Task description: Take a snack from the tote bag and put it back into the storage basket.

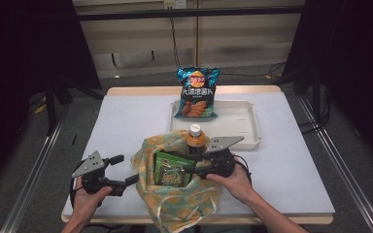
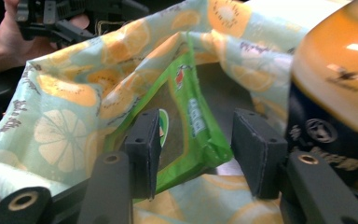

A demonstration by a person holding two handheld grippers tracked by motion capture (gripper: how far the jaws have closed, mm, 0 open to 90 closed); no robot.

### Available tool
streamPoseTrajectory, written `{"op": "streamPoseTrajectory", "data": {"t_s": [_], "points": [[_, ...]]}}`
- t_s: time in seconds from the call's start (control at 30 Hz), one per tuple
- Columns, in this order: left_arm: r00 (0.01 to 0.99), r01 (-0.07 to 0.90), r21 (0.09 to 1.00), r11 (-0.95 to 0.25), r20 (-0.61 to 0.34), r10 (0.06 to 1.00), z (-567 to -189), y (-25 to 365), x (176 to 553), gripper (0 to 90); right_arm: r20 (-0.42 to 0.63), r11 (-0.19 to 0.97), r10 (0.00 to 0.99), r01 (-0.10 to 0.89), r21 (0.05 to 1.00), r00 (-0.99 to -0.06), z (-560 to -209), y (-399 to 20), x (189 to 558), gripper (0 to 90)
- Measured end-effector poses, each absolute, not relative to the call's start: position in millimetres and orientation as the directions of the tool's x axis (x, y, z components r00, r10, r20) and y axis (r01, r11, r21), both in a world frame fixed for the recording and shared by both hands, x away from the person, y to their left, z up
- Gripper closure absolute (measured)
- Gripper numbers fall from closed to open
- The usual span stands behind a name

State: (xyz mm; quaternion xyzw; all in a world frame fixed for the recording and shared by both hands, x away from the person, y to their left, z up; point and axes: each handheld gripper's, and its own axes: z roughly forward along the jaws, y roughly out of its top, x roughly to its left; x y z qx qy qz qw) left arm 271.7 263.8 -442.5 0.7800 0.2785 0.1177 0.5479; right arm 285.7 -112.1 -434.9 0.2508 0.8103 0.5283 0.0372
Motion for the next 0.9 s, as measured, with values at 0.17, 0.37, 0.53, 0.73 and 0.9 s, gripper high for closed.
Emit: {"op": "streamPoseTrajectory", "data": {"t_s": [0.17, 0.37, 0.53, 0.73, 0.9], "points": [[0.817, 0.313, 0.919, -0.242, -0.13, 0.562, -443, 264, 272, 7.4, 0.217, 0.342, 0.431, 0.381, 0.859, -0.876, -442, -105, 288, 52.0], [0.821, 0.305, 0.919, -0.249, -0.122, 0.558, -443, 264, 272, 7.4, 0.26, 0.317, 0.41, 0.403, 0.858, -0.874, -445, -103, 288, 60.3], [0.819, 0.307, 0.918, -0.251, -0.121, 0.561, -443, 263, 272, 7.4, 0.291, 0.294, 0.382, 0.414, 0.862, -0.877, -445, -103, 288, 65.8], [0.819, 0.308, 0.917, -0.254, -0.12, 0.561, -443, 264, 272, 7.4, 0.301, 0.304, 0.336, 0.405, 0.862, -0.892, -444, -100, 284, 68.3], [0.821, 0.302, 0.92, -0.251, -0.118, 0.559, -443, 264, 272, 7.4, 0.29, 0.312, 0.333, 0.395, 0.864, -0.897, -444, -93, 279, 71.0]]}}
